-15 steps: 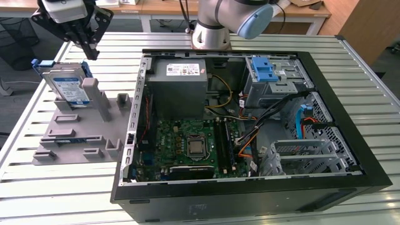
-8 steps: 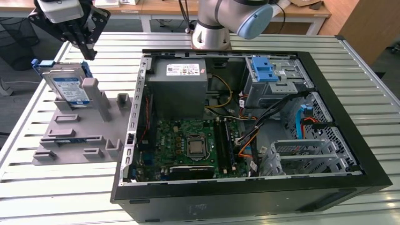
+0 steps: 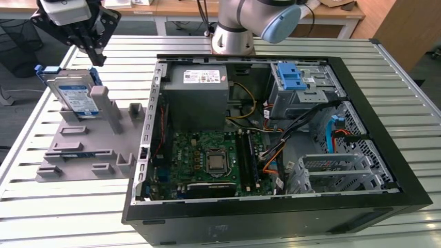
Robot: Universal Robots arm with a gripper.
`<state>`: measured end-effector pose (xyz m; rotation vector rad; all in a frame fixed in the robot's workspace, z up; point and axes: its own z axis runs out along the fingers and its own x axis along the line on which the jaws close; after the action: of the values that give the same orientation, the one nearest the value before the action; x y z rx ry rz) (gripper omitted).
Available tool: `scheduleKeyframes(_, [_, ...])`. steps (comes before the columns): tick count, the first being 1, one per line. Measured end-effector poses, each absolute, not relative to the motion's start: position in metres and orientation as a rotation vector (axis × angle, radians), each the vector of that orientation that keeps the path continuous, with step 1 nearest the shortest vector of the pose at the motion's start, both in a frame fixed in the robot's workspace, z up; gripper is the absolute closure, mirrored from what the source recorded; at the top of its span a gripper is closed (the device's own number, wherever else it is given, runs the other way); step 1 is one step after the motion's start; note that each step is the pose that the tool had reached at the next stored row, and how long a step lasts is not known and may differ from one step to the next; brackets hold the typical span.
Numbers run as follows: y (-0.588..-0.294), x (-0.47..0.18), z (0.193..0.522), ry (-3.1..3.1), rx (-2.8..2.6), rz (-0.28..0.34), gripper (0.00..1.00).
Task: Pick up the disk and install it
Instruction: 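Reach for the disk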
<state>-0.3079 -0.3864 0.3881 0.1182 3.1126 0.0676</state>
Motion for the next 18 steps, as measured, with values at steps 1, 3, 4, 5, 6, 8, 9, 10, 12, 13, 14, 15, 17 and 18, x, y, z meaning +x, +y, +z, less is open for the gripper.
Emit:
scheduleKeyframes(1, [-0.386, -0.308, 0.388, 3.113, 0.118, 0.068, 0.89])
scheduleKeyframes(3, [-0.386, -0.310, 0.388, 3.112, 0.118, 0.068, 0.89])
scheduleKeyframes(4, [-0.386, -0.310, 0.388, 3.112, 0.118, 0.068, 0.89])
scheduleKeyframes(5, [-0.386, -0.311, 0.388, 3.112, 0.118, 0.068, 0.89])
scheduleKeyframes(6, [-0.386, -0.311, 0.388, 3.113, 0.118, 0.068, 0.89])
scheduleKeyframes(8, [-0.386, -0.312, 0.388, 3.113, 0.118, 0.068, 0.89])
scheduleKeyframes(9, [-0.386, -0.313, 0.388, 3.113, 0.118, 0.068, 0.89])
scheduleKeyframes(10, [-0.386, -0.314, 0.388, 3.113, 0.118, 0.068, 0.89])
scheduleKeyframes(12, [-0.386, -0.315, 0.388, 3.113, 0.118, 0.068, 0.89])
scheduleKeyframes(13, [-0.386, -0.316, 0.388, 3.113, 0.118, 0.068, 0.89])
scheduleKeyframes(14, [-0.386, -0.316, 0.388, 3.113, 0.118, 0.068, 0.89])
scheduleKeyframes(15, [-0.386, -0.317, 0.388, 3.113, 0.118, 0.068, 0.89])
scheduleKeyframes(17, [-0.386, -0.318, 0.388, 3.112, 0.118, 0.068, 0.89])
scheduleKeyframes(18, [-0.386, -0.319, 0.388, 3.112, 0.118, 0.068, 0.89])
